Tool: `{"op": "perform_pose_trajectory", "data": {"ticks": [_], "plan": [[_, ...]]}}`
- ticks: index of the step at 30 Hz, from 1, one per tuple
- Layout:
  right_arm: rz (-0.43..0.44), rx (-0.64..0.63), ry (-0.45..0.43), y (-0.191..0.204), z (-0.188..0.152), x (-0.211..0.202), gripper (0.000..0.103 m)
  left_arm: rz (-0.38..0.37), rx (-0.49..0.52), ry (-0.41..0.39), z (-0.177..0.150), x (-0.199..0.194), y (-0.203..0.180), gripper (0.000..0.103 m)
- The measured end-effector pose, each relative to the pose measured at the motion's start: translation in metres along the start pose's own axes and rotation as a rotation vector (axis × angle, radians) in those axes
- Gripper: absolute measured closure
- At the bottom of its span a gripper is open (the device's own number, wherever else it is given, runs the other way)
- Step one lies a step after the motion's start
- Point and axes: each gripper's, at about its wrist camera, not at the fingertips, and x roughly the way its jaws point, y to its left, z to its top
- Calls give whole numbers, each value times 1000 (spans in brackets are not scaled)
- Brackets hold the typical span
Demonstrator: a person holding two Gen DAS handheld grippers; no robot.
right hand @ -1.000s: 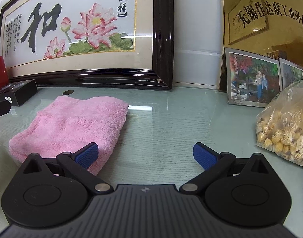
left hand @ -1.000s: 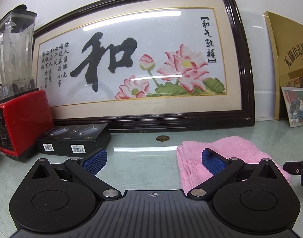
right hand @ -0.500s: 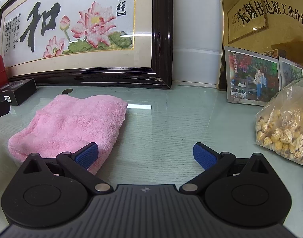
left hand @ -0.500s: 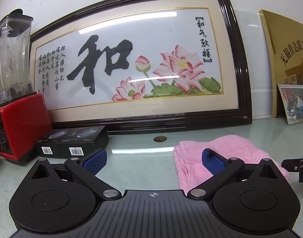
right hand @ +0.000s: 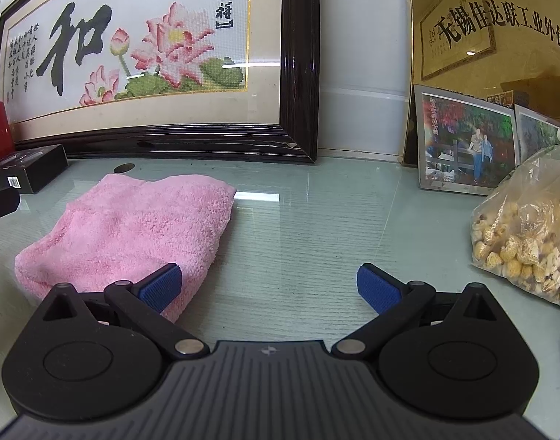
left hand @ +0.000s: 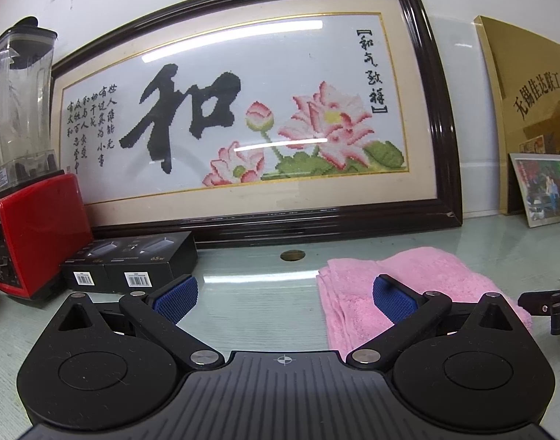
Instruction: Fold towel
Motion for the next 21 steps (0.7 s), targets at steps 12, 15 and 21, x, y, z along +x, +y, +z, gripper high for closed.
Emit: {"op": "perform_pose_trajectory", "data": {"ticks": [12,15,21], "plan": [[-21,27,50,-7,-1,5,1,30,2,28,-1,3,1,0],[-18,25,62,-7,-1,7,1,26,7,41,-1,3,2,0],[-10,27,79,-8,-2,8,1,-27,-36,120,-9,-2,11,0]]}}
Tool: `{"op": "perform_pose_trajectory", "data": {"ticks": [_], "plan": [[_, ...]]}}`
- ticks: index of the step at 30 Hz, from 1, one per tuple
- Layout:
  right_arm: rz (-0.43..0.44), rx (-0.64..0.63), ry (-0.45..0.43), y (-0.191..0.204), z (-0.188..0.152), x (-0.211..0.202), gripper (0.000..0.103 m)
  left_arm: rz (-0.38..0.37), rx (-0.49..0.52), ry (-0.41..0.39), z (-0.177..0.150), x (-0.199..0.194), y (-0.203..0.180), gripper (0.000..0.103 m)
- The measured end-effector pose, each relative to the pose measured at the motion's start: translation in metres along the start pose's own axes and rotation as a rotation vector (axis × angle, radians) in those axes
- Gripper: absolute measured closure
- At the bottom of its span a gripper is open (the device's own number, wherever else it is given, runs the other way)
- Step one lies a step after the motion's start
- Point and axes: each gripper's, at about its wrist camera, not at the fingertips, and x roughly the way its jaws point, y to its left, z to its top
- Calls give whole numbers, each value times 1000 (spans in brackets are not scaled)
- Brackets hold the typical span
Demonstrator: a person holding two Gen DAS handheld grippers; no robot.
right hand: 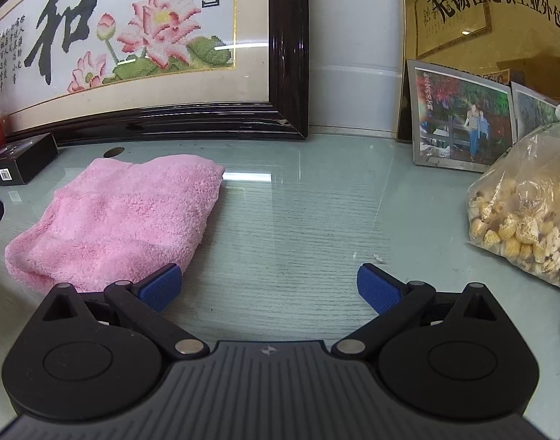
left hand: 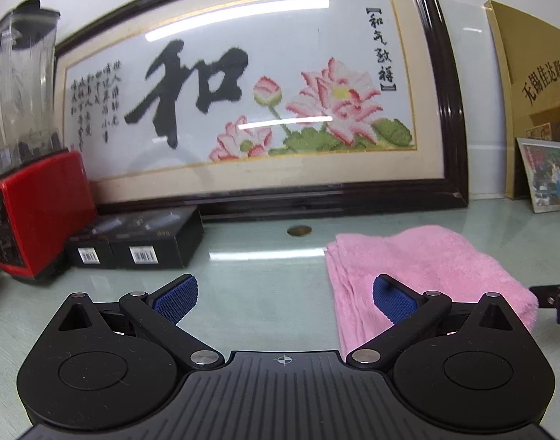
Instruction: Fold towel
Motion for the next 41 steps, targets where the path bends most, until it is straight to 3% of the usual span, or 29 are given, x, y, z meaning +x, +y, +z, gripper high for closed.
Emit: {"op": "perform_pose_trajectory", "data": {"ticks": [13,23,28,41], "plan": [[-23,24,49,-6,-1,5,1,-24,-3,149,-10,16,-5,0],[-51,-5,60,-4,-4,3,1,-36,-32,193,-15,19,-9,0],[-52,-2,59,-5,-5,1,1,-58,-35,253,-18,24,-10,0],[-43,-4,61,-6,-7,-1,0,-54,-43,255,-18,24,-12,0]]}}
